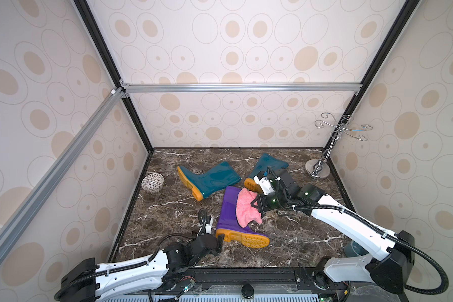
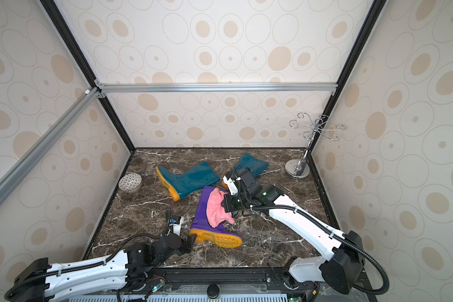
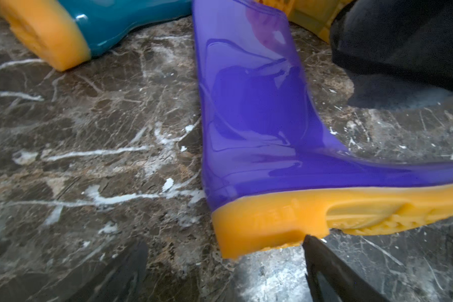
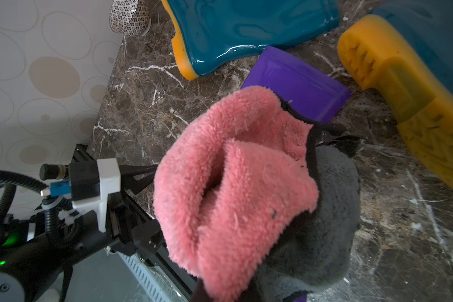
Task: Wipe the rubber boots with a cloth
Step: Adjust the rubber boot at the center of the board.
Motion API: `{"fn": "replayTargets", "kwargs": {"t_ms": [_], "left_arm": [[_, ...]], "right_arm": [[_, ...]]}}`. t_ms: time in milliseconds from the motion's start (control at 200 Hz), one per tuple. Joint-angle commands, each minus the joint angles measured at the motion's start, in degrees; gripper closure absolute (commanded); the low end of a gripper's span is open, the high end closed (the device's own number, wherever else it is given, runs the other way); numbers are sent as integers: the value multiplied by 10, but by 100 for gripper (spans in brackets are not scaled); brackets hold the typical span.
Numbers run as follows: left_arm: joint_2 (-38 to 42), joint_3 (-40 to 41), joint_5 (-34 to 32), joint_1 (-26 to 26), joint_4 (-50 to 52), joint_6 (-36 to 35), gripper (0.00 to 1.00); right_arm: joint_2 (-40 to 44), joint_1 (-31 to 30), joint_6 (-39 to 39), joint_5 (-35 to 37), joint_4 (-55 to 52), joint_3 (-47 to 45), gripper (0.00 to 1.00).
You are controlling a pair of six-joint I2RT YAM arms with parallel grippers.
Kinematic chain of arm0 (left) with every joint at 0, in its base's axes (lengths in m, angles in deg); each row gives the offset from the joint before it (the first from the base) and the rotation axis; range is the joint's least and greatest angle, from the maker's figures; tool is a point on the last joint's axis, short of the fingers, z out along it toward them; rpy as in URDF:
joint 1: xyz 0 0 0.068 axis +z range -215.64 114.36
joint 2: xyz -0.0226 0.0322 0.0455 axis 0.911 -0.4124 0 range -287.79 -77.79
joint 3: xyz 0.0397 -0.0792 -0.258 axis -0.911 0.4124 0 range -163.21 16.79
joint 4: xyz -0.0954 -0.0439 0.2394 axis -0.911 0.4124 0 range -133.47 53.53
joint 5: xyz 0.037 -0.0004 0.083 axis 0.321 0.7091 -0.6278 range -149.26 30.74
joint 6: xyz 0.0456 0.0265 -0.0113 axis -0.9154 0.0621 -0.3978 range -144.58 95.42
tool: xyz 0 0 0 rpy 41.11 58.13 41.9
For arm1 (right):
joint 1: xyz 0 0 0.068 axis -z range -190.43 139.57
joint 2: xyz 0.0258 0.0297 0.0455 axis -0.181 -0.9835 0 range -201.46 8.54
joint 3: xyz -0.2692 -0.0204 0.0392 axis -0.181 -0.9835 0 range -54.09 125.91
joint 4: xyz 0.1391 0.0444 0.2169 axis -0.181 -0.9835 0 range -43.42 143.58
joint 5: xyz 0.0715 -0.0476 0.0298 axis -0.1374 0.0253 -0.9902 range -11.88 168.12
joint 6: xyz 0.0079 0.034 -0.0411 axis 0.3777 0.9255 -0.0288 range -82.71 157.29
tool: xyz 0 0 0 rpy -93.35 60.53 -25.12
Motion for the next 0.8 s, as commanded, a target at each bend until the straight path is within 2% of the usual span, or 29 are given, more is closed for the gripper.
{"fn": "replayTargets", "kwargs": {"t_ms": [0,50,105,185,260,330,375,445,475,505,585,680,795], "left_arm": [[-57,-71,48,3,27,-15,4],[-85,-92,64,1,47,24,4],[-106,-111,80,0,61,66,5],[-131,-147,69,0,106,128,1],[-149,-178,69,5,142,170,1],[-162,-197,68,7,161,198,16],[-162,-198,80,7,159,224,19],[-157,-192,95,7,138,248,14],[-158,-194,98,7,131,259,6],[-162,-204,96,7,126,255,2],[-188,-258,80,7,143,232,3],[-236,-296,100,6,131,212,4],[-295,-327,135,5,115,193,1]], "right_arm": [[25,14,-8,91,-37,53,100],[40,27,-8,141,-61,71,100],[53,43,-13,166,-71,82,100],[72,79,-15,150,-76,93,100],[81,99,-22,126,-76,101,100],[79,101,-31,125,-85,110,100],[75,102,-35,123,-88,113,100],[69,102,-40,112,-88,116,100],[65,102,-45,108,-91,123,100],[62,102,-49,109,-95,127,100],[60,102,-63,114,-104,142,100],[69,103,-75,119,-110,150,100],[82,107,-86,141,-128,161,100]]}}
